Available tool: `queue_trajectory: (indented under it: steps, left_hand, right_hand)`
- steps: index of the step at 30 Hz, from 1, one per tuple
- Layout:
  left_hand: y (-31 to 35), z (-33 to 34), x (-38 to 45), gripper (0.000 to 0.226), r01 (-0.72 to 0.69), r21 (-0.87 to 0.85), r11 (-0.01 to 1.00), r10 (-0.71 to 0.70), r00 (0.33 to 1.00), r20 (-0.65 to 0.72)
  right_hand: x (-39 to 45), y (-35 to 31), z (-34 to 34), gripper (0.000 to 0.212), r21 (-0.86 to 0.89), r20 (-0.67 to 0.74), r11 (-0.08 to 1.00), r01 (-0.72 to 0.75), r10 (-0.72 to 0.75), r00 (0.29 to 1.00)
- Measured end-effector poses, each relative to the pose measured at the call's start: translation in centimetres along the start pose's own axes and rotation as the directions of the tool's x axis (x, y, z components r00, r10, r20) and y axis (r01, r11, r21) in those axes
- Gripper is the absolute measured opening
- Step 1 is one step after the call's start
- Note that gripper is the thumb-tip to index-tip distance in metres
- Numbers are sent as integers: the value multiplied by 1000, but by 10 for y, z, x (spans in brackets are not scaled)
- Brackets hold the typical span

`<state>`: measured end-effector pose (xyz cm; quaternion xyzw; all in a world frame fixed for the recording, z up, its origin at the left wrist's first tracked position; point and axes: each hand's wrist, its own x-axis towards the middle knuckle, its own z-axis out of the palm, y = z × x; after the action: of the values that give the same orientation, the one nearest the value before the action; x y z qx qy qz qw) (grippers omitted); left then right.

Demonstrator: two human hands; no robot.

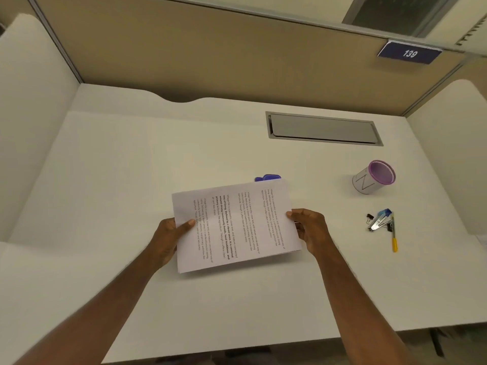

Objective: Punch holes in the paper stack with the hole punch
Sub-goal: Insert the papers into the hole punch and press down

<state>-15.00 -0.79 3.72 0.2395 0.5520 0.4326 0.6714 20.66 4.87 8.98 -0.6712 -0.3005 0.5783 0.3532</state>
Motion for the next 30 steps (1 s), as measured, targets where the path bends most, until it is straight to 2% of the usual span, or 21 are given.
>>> queue_trajectory:
  steps: [8,13,17,30]
  left_hand:
    - [-21,36,13,26,38,67,997,-34,997,-66]
    - [-28,51,22,34,57,132,990,-49,997,-64]
    - [-27,59,28,23,57,161,985,-46,996,-70]
    - [-15,61,50,28,104,263,959,-77,991,-109]
  right_hand:
    - [23,11,-41,3,-93,-28,994,-63,60,998]
    - [33,22,-56,4,-93,-59,989,-113,108,992]
    - [39,25,-60,3,-80,-80,988,-134,128,989]
    - [40,29,-58,3,-41,-101,989,-144,139,985]
